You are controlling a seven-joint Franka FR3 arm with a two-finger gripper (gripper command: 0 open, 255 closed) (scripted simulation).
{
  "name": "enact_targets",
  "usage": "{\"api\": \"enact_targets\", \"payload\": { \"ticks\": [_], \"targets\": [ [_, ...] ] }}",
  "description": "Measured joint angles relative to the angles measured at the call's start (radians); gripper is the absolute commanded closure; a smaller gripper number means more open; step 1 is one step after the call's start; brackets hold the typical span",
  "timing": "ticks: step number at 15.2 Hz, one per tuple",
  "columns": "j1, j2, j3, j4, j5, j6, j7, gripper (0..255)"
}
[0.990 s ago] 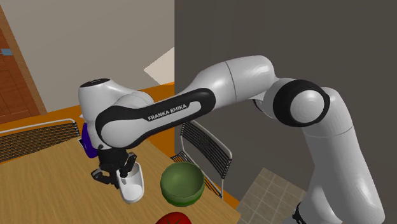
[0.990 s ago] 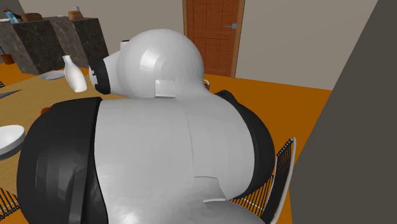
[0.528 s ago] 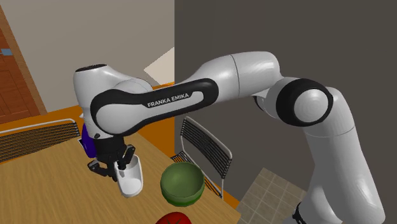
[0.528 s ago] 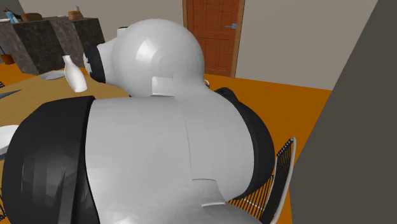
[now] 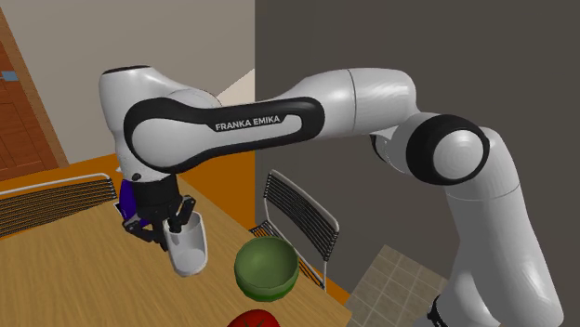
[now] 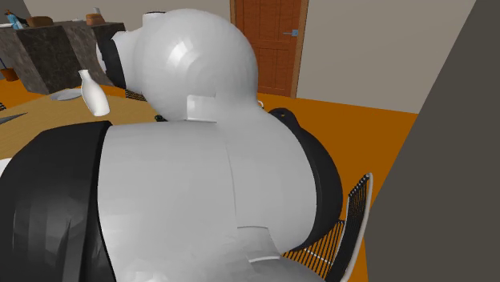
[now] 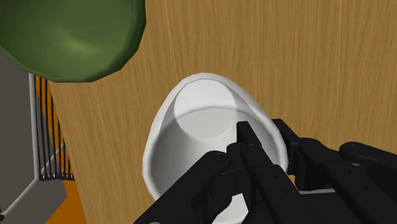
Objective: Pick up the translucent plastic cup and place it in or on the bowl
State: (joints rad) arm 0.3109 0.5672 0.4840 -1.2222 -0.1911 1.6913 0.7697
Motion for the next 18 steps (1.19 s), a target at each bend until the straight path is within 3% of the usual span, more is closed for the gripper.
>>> {"api": "enact_targets", "payload": {
  "ticks": [13, 18],
  "targets": [
    [0.053, 0.046, -0.003, 0.25, -0.015, -0.2, 0.0, 255],
    [-0.075, -0.193, 0.025, -0.069, 0.075, -0.113, -0.039, 255]
  ]
}}
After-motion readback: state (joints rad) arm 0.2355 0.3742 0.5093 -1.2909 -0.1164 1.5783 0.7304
